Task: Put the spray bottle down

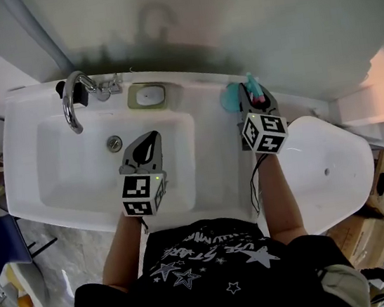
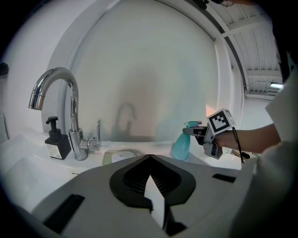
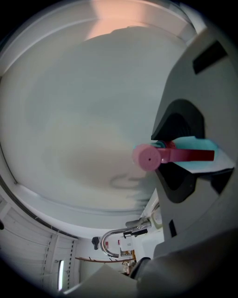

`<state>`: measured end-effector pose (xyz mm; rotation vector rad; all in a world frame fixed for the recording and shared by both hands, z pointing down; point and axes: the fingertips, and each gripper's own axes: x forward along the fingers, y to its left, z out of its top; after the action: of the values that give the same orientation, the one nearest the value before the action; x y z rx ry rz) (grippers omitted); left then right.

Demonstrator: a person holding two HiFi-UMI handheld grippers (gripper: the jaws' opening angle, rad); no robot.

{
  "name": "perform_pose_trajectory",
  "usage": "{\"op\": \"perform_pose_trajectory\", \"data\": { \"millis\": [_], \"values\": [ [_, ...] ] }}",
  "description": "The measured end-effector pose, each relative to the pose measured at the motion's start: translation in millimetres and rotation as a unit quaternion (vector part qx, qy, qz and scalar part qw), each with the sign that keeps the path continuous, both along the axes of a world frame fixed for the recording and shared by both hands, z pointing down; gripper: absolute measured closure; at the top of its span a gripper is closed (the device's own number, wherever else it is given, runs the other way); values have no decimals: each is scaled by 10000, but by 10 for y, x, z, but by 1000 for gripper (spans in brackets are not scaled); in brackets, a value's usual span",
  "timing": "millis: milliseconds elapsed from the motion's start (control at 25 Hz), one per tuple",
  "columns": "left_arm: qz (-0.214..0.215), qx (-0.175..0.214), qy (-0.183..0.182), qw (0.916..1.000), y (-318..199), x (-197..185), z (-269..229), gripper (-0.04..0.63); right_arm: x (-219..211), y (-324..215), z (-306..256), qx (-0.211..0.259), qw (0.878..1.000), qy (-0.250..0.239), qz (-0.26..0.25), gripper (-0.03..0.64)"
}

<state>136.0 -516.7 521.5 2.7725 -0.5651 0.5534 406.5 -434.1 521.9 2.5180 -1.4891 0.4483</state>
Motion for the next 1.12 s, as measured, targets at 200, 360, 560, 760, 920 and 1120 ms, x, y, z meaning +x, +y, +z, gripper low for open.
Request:
{"op": "perform_pose_trajectory", "data": {
  "millis": [200,360,560,760,920,1120],
  "values": [
    [15,6,-50,10000,21,13,15,580,-25,-40,25,36,10000,42,-33,468],
    [20,17,-62,10000,40,9,20,580,-28,-59,34,-15,9999,116,-85,463],
    [31,87,-6,10000,70,-5,-38,580,-60,-75,56,-140,9996,47,-225,388],
    [41,227,80,9997,167,-104,-199,580,-168,29,-53,-154,9995,1,-273,337],
    [-26,341,178,9993,268,-246,-386,580,-279,194,-215,-86,9996,28,-283,331],
    [-152,476,245,9984,404,-461,-603,580,-435,433,-435,84,9996,31,-269,331]
  ]
}}
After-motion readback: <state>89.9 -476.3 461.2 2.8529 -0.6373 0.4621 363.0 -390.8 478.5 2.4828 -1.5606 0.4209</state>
